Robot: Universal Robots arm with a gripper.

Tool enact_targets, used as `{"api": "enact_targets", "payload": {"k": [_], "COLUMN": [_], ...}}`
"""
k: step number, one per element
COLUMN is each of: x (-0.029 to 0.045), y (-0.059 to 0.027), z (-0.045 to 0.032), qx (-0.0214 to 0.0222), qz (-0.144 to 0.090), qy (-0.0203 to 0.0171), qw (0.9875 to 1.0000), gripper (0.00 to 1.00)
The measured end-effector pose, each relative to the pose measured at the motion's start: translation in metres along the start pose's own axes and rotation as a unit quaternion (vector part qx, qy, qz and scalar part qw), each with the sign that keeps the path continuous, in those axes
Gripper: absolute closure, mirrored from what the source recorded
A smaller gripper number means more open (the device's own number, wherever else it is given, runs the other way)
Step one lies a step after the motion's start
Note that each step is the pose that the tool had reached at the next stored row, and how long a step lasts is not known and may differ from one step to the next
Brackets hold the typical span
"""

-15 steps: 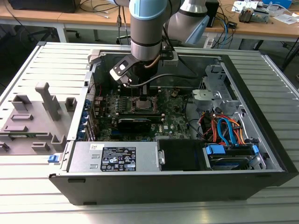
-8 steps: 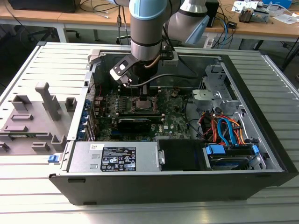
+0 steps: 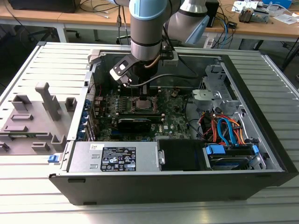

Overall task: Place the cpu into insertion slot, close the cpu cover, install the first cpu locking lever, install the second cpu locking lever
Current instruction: 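Place the cpu into insertion slot, then close the cpu cover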

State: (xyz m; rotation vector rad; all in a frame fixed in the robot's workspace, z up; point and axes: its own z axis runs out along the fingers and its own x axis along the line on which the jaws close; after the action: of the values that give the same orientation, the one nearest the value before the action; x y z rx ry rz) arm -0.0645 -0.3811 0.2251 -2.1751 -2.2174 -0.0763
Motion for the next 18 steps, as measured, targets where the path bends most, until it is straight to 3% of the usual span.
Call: {"api": "enact_targets", "payload": {"k": [18], "x": [0.0002], "y": [0.0001], "z": [-0.0046], "qx": [-0.0001], "qz": [0.0], "qy": [0.0059], "qw": [1.0], "gripper": [0.89]}}
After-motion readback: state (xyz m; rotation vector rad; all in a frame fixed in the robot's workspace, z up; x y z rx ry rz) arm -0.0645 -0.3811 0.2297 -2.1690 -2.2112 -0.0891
